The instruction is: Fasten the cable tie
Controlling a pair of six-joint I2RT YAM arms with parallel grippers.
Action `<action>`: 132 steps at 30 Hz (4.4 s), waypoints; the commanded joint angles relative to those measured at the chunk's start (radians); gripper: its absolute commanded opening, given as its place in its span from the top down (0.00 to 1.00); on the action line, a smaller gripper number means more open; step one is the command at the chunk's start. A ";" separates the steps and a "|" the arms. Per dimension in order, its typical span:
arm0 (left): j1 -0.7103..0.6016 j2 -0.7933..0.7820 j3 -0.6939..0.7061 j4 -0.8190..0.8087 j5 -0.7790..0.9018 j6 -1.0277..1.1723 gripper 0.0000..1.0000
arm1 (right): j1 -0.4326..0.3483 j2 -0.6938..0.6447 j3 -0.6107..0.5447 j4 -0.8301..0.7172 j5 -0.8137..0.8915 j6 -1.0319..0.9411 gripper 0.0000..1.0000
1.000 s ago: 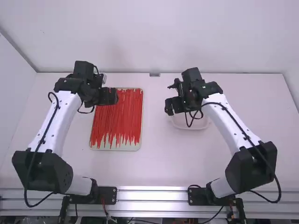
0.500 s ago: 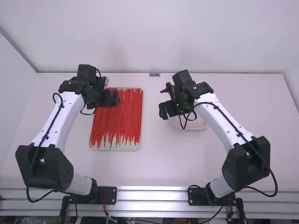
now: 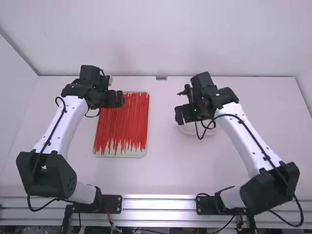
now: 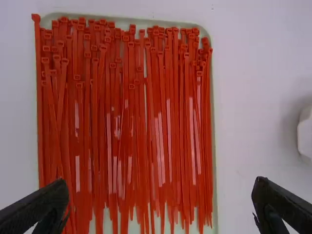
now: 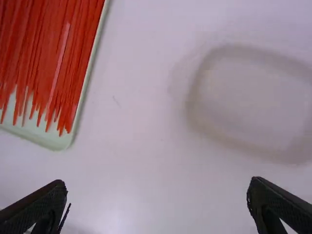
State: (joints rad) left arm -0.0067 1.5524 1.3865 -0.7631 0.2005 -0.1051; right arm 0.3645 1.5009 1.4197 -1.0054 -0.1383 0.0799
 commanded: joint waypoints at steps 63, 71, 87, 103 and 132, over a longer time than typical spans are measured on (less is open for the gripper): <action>0.007 0.597 0.112 0.330 -0.086 -0.055 0.76 | -0.037 -0.071 -0.150 0.138 0.027 0.025 0.01; 0.006 0.598 0.112 0.334 -0.090 -0.055 0.85 | -0.038 -0.070 -0.150 0.147 0.028 0.028 0.01; 0.007 0.601 0.087 0.323 -0.086 -0.029 0.87 | -0.051 -0.070 -0.150 0.169 0.027 0.025 0.01; 0.006 0.601 0.049 0.306 -0.085 -0.002 0.88 | -0.064 -0.070 -0.150 0.170 0.027 0.028 0.01; 0.006 0.428 0.315 0.074 -0.089 -0.013 0.98 | -0.063 -0.070 -0.150 0.196 0.004 0.025 0.01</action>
State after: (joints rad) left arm -0.0036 2.0632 1.6657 -0.6762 0.1188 -0.1131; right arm 0.3008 1.4380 1.2724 -0.8108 -0.1284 0.1040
